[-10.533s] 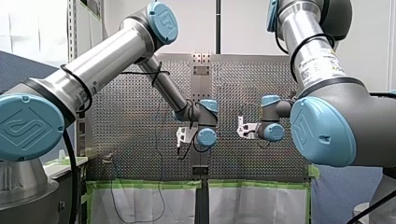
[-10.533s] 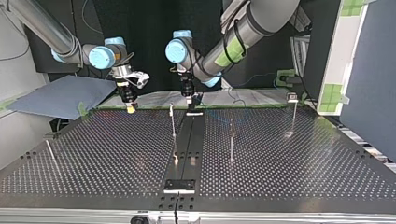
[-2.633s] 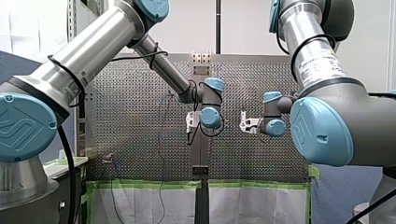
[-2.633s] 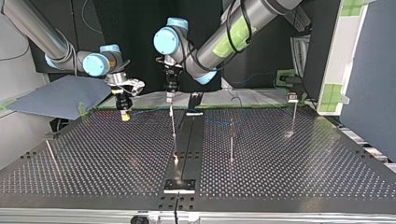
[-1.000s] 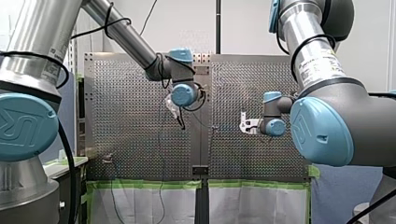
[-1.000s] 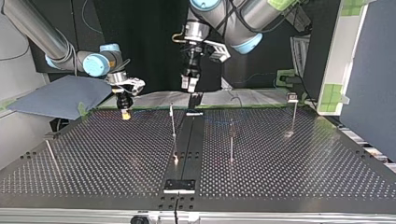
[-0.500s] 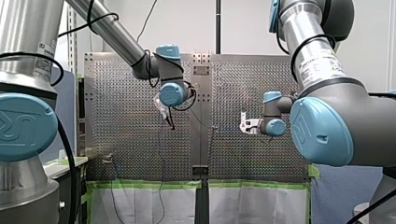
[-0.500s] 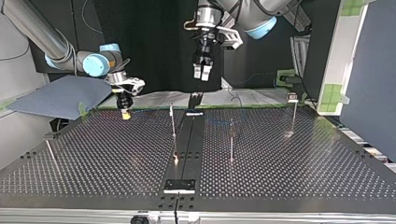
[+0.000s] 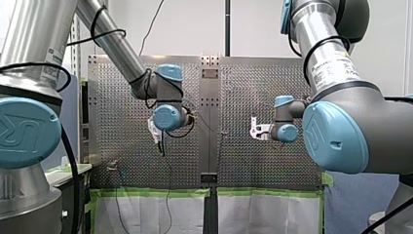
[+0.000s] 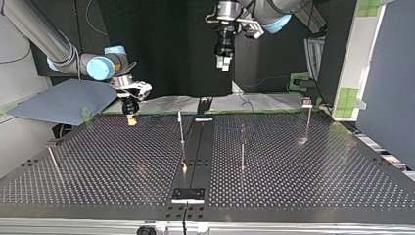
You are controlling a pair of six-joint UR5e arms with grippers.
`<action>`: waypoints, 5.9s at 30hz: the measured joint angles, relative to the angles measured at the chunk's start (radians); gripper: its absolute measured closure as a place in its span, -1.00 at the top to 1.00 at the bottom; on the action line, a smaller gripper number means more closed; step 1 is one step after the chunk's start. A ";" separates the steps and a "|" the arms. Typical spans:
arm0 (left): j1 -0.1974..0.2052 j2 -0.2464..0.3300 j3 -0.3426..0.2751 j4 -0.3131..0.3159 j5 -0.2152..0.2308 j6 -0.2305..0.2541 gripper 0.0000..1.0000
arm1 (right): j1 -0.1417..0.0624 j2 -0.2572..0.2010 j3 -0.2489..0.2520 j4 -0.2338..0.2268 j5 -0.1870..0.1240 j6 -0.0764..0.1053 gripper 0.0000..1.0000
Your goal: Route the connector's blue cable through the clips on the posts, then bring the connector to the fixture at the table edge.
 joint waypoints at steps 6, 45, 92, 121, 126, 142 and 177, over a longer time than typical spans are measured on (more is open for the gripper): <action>0.003 -0.002 -0.056 0.048 0.002 0.001 1.00 | -0.007 -0.007 -0.015 0.025 0.019 -0.007 -1.00; 0.011 -0.002 -0.272 0.116 0.014 0.047 1.00 | -0.105 -0.270 -0.028 0.222 0.173 -0.007 -1.00; 0.031 -0.002 -0.255 0.024 0.008 0.099 1.00 | -0.324 -0.268 -0.050 0.216 0.030 0.005 -1.00; 0.047 -0.002 -0.246 -0.007 0.006 0.115 1.00 | -0.339 -0.210 -0.150 0.303 -0.217 0.002 -1.00; 0.049 -0.002 -0.245 -0.007 0.006 0.116 1.00 | -0.348 -0.210 -0.151 0.316 -0.241 -0.007 -1.00; 0.049 -0.002 -0.242 -0.008 0.009 0.121 1.00 | -0.374 -0.210 -0.152 0.322 -0.210 -0.021 -1.00; 0.049 -0.002 -0.241 -0.010 0.009 0.121 1.00 | -0.367 -0.181 -0.164 0.291 -0.220 -0.008 -1.00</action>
